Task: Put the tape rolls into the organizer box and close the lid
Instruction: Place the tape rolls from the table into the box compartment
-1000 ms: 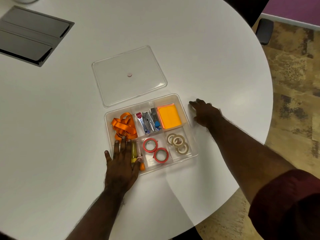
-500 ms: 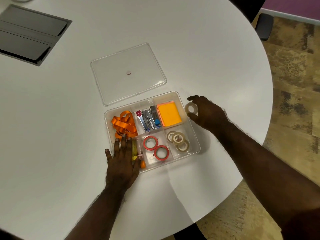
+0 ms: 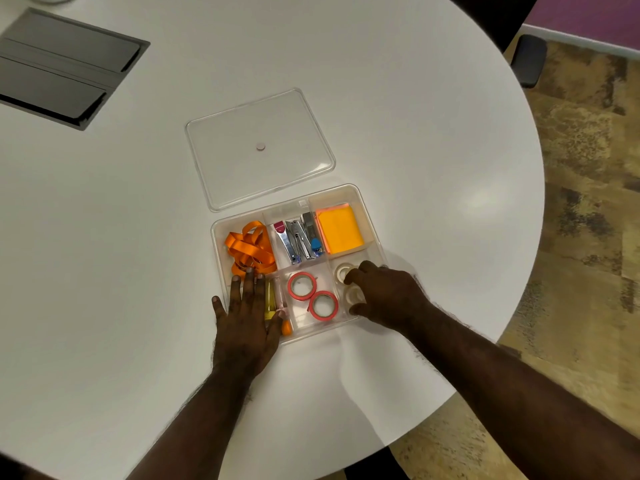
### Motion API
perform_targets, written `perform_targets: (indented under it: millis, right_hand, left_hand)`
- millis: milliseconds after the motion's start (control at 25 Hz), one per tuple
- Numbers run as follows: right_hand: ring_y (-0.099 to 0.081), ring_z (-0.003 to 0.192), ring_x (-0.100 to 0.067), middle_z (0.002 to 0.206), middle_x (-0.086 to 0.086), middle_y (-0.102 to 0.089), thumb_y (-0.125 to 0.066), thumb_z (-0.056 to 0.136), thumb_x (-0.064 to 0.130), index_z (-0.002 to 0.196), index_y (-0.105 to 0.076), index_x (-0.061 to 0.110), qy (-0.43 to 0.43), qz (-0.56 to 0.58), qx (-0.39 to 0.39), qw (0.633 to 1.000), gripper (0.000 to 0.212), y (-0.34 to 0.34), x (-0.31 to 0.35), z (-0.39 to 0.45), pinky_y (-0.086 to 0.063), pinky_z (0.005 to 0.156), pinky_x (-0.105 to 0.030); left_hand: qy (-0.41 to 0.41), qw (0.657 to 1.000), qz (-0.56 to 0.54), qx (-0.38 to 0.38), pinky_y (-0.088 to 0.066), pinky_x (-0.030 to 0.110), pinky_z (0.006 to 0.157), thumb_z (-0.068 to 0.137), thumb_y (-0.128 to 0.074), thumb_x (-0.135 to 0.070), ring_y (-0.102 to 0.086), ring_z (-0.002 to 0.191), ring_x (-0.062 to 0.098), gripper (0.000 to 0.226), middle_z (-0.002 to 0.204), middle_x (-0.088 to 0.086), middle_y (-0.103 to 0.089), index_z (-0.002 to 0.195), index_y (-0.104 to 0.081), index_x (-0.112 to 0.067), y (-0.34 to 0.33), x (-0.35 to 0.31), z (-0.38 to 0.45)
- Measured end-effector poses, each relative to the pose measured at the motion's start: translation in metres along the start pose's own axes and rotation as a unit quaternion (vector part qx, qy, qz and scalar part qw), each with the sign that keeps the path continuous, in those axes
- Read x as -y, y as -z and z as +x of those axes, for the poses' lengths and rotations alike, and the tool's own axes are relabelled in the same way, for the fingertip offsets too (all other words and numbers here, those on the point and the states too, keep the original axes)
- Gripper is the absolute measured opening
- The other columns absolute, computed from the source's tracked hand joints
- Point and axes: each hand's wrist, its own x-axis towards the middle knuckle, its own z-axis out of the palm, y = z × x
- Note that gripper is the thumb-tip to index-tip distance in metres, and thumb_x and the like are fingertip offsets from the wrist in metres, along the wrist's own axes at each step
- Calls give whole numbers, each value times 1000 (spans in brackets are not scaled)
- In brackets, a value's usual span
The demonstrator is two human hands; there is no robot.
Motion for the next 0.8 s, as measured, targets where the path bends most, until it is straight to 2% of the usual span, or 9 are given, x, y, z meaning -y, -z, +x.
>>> perform_targets:
  millis: [80, 240, 400, 520, 720, 800]
  right_hand:
    - [-64, 103, -25, 128, -2, -59, -68, 81, 48, 129, -53, 24, 2, 21, -11, 1000, 56, 2, 0, 2, -53, 83, -35]
    - [-69, 93, -28, 114, -5, -68, -58, 92, 32, 120, -61, 20, -47, 23, -129, 990, 31, 2, -17, 14, -52, 75, -33]
    - [-70, 85, -29, 96, -8, -73, -54, 94, 24, 104, -65, 13, -81, -59, -94, 991, 19, -4, -10, 26, -48, 66, -29]
    - [-70, 85, -28, 96, -8, -73, -56, 93, 25, 98, -65, 10, -97, -67, -69, 991, 18, -4, -4, 31, -40, 65, -28]
    - [-70, 86, -30, 95, -11, -73, -57, 93, 20, 97, -66, 5, -105, -62, -76, 990, 18, -3, 2, 30, -48, 71, -29]
    - [-71, 76, -31, 85, -11, -73, -66, 87, 19, 88, -67, 5, -113, -47, -104, 987, 14, -3, 0, 31, -47, 63, -28]
  left_hand:
    - [-4, 1000, 0, 1, -17, 71, 113, 94, -30, -58, -11, 150, 34, 76, 163, 10, -16, 155, -21, -12, 1, -1, 0]
    - [4, 1000, -3, 3, -16, 71, 113, 94, -25, -61, -9, 150, 33, 78, 164, 9, -15, 155, -20, -13, 2, -1, 1]
    - [1, 1000, -11, 0, -15, 71, 113, 94, -24, -61, -10, 150, 33, 78, 164, 10, -16, 155, -20, -13, 2, -1, 1]
    - [1, 1000, -10, -3, -16, 71, 113, 94, -24, -61, -10, 150, 33, 78, 164, 10, -17, 155, -21, -13, 2, -2, 1]
    - [-3, 1000, -9, -10, -16, 70, 113, 94, -27, -59, -11, 150, 34, 76, 163, 10, -18, 155, -22, -12, 1, -2, 1]
    - [-6, 1000, -11, -15, -16, 70, 113, 95, -29, -58, -12, 150, 34, 76, 163, 10, -18, 154, -23, -11, 1, -2, 0]
